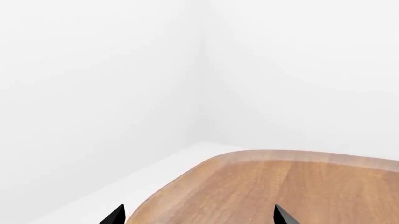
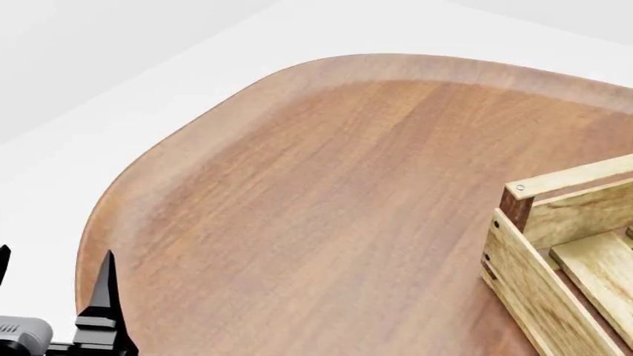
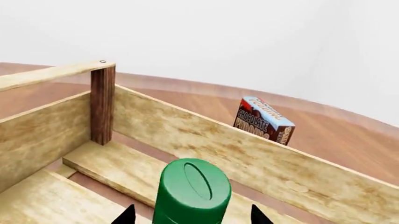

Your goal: Pick up the salad dressing and put it in the tray.

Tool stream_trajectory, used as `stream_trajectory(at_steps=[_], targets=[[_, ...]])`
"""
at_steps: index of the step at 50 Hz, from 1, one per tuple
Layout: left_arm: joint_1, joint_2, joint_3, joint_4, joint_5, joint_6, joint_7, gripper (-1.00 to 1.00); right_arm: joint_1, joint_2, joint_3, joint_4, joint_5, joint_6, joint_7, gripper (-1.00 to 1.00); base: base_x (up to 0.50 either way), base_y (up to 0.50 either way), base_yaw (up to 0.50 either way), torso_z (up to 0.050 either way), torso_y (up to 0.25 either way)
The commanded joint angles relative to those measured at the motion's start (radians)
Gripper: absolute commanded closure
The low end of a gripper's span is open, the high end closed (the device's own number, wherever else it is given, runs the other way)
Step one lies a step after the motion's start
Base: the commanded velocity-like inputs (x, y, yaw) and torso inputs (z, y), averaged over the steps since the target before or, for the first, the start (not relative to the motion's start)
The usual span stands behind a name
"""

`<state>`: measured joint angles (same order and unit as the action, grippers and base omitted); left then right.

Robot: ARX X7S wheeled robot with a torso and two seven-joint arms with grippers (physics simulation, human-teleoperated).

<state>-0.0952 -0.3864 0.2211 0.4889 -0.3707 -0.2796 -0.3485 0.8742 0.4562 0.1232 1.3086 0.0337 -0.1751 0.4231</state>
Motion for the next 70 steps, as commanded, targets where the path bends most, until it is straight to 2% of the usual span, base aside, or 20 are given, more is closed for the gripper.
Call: stream_trajectory(at_steps=[1, 23, 30, 36, 48, 56, 63, 70], targets=[[-0.001, -0.002, 0.005, 0.0, 0.001, 0.002, -0.002, -1.0, 0.014, 0.003, 0.01, 0.0, -0.026, 0.011, 0.002, -1.0, 0.0, 0.0, 0.0, 0.0, 0.0], [0.002, -0.004, 0.008, -0.004, -0.003, 0.008, -0.007, -1.0, -0.001, 0.0, 0.008, 0.0, -0.035, -0.005, -0.007, -1.0, 0.0, 0.0, 0.0, 0.0, 0.0], [0.002, -0.005, 0.01, -0.001, -0.004, 0.008, -0.009, -1.0, 0.028, 0.012, -0.009, -0.016, -0.043, -0.012, -0.058, -1.0, 0.0, 0.0, 0.0, 0.0, 0.0], [0.003, -0.008, 0.008, 0.002, -0.004, 0.009, -0.011, -1.0, -0.195, 0.014, 0.051, -0.684, 0.027, 0.346, -0.078, -1.0, 0.0, 0.0, 0.0, 0.0, 0.0], [0.01, -0.012, -0.01, 0.021, -0.023, 0.028, -0.013, -1.0, -0.39, 0.028, 0.097, -1.32, 0.073, 0.591, -0.075, -1.0, 0.0, 0.0, 0.0, 0.0, 0.0], [0.029, -0.008, -0.045, 0.039, -0.045, 0.103, 0.002, -1.0, -0.491, 0.022, 0.098, -1.63, 0.059, 0.647, -0.049, -1.0, 0.0, 0.0, 0.0, 0.0, 0.0], [0.047, -0.006, -0.086, 0.071, -0.005, 0.22, 0.0, -1.0, -0.601, 0.003, 0.107, -1.884, 0.05, 0.621, -0.034, -1.0, 0.0, 0.0, 0.0, 0.0, 0.0], [0.095, 0.014, -0.16, 0.142, 0.02, 0.409, -0.007, -1.0, -0.698, -0.048, 0.148, -2.048, 0.084, 0.564, -0.023, -1.0, 0.0, 0.0, 0.0, 0.0, 0.0]])
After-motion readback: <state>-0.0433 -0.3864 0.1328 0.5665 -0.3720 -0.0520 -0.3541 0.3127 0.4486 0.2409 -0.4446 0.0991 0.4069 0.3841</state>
